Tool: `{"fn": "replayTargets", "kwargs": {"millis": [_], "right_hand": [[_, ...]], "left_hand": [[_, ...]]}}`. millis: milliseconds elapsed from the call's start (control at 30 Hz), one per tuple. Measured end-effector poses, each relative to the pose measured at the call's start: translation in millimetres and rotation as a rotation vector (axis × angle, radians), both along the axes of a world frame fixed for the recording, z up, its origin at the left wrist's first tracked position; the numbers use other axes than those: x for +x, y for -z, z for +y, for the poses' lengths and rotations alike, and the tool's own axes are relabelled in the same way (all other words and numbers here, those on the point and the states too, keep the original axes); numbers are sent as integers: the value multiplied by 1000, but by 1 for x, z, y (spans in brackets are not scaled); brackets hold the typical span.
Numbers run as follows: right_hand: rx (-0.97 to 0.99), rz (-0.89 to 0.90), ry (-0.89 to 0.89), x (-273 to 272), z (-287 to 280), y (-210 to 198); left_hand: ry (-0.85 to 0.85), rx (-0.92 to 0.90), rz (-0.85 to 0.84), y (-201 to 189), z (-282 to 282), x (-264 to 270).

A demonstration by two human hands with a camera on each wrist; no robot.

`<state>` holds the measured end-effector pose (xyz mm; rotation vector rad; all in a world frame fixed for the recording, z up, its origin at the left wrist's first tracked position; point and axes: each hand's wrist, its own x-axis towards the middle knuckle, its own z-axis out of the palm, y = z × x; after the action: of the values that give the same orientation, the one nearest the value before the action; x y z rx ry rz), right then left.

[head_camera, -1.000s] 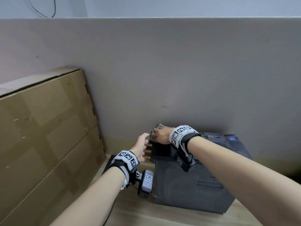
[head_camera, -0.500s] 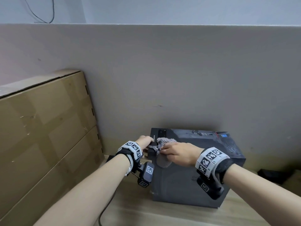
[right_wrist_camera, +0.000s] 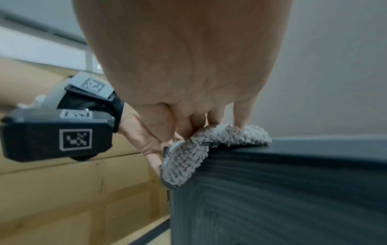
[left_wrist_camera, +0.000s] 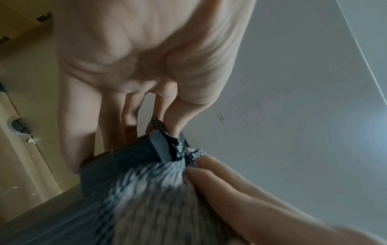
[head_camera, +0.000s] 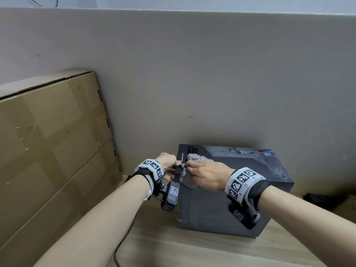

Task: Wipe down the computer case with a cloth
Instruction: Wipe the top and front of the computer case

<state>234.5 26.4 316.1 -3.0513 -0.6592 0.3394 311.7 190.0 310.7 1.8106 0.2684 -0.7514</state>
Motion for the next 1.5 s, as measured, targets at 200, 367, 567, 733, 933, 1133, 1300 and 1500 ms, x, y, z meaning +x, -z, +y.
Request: {"fn": "replayTargets", "kwargs": {"millis": [200, 367, 567, 733, 933, 1133, 1300, 1500], "right_hand": [[-188, 115, 68, 39, 5, -17], [-225, 175, 168, 80, 4, -9], [-138, 113, 193, 93, -5, -7], [28, 157, 144, 76, -10, -15], [252, 277, 46, 23, -16, -18], [186, 187, 29, 5, -20, -13], [157, 205, 66, 8, -20, -11], [-19, 268, 161, 28, -17, -19]], "left_hand": [[11, 14, 9, 9, -2, 13], [-26, -22, -5, 3, -6, 7], [-3, 68, -139, 12, -15, 17], [-2, 150, -207, 15, -17, 19], [87, 123, -146, 6, -6, 11], [331, 297, -416, 3, -7, 24], [640, 505, -628, 2, -23, 34], [795, 628, -686, 2, -27, 42]]}}
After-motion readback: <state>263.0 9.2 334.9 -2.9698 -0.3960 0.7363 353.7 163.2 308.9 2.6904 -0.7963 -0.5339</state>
